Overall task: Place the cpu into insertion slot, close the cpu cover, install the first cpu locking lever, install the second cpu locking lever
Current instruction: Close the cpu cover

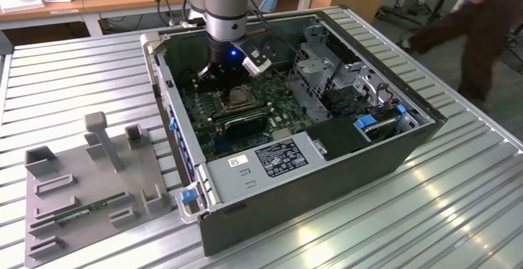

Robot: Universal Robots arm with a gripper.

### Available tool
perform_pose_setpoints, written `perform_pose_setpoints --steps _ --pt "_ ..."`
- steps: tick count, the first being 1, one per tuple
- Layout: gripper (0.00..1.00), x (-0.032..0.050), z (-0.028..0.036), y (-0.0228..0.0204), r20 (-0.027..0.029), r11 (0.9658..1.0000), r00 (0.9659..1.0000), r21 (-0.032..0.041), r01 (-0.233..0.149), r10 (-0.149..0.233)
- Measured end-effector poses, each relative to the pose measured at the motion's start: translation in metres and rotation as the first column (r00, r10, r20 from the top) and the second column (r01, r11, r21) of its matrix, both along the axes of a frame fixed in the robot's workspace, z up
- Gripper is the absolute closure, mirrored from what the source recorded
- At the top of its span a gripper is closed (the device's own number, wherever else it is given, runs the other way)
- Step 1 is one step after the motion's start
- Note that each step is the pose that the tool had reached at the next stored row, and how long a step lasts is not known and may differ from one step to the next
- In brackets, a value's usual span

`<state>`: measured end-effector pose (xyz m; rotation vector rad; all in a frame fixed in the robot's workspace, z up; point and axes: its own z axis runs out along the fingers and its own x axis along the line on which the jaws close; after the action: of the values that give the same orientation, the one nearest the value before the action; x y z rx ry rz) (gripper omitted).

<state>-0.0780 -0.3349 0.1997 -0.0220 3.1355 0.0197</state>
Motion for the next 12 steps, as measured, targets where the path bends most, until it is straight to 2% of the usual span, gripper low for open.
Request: perform_pose_setpoints --steps 12 --pt "0.89 0.0000 0.0016 0.0000 0.0002 1.0000 1.0000 -0.0004 0.000 0.000"
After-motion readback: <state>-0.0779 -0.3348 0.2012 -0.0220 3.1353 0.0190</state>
